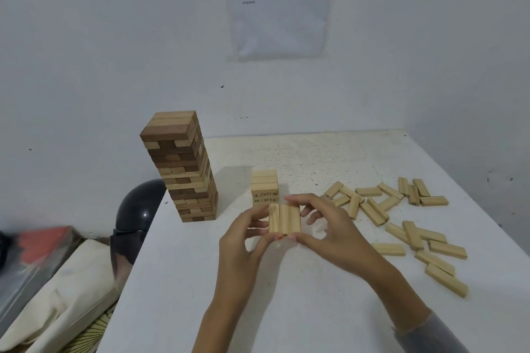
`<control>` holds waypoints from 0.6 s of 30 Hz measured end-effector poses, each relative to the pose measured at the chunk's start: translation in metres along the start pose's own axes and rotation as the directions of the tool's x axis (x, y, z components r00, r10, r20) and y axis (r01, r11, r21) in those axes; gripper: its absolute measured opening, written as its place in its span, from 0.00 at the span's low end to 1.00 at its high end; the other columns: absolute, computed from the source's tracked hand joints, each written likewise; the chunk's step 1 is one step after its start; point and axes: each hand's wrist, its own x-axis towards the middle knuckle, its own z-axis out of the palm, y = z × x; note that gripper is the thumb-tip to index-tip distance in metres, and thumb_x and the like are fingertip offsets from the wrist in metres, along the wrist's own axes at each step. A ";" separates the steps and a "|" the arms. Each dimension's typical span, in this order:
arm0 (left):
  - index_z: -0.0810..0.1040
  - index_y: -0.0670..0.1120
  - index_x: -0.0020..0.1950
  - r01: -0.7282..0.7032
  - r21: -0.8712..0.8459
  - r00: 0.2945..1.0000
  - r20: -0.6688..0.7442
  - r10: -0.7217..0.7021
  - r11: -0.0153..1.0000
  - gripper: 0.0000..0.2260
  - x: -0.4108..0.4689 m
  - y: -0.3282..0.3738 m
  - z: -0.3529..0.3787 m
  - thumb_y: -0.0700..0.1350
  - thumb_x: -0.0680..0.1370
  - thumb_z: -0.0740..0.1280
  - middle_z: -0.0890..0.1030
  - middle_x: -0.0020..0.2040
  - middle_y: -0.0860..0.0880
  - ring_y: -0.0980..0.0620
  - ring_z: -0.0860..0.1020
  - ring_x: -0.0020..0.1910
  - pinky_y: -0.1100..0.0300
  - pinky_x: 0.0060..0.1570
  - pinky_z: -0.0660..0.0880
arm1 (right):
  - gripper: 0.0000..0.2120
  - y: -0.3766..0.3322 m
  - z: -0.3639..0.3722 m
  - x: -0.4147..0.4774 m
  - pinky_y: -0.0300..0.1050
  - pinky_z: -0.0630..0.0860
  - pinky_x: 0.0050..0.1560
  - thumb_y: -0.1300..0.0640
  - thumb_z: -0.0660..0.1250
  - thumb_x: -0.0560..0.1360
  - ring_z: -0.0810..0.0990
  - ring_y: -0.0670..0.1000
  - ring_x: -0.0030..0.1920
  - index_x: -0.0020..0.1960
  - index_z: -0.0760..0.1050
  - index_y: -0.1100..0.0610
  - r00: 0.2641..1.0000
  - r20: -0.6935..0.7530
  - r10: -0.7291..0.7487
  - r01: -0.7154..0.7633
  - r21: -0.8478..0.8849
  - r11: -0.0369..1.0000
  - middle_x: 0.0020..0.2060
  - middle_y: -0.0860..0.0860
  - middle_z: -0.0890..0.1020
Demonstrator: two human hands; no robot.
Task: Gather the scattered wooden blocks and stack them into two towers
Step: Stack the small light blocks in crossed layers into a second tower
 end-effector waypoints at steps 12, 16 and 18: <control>0.76 0.47 0.63 -0.002 0.089 0.999 -0.049 0.007 0.996 0.17 0.063 0.002 -0.003 0.35 0.75 0.70 0.80 0.53 0.53 0.58 0.79 0.50 0.73 0.47 0.74 | 0.26 0.001 0.002 0.078 0.31 0.66 0.54 0.54 0.75 0.71 0.69 0.38 0.55 0.65 0.70 0.38 0.998 0.051 -0.036 0.037 -0.010 0.999 0.59 0.42 0.75; 0.77 0.48 0.62 0.010 0.106 0.999 -0.043 -0.006 0.994 0.16 0.073 -0.003 -0.002 0.36 0.76 0.70 0.80 0.52 0.55 0.57 0.79 0.50 0.73 0.47 0.73 | 0.26 0.007 0.004 0.089 0.31 0.65 0.55 0.54 0.74 0.72 0.68 0.37 0.56 0.65 0.70 0.39 0.997 0.076 -0.020 0.021 -0.010 1.000 0.61 0.42 0.75; 0.77 0.48 0.61 0.013 0.114 0.999 -0.042 -0.008 0.993 0.16 0.077 -0.005 -0.002 0.36 0.76 0.70 0.80 0.52 0.56 0.58 0.79 0.50 0.73 0.47 0.73 | 0.26 0.009 0.006 0.093 0.33 0.65 0.58 0.53 0.74 0.72 0.68 0.37 0.57 0.65 0.70 0.38 0.996 0.088 -0.013 0.014 -0.013 1.000 0.61 0.43 0.74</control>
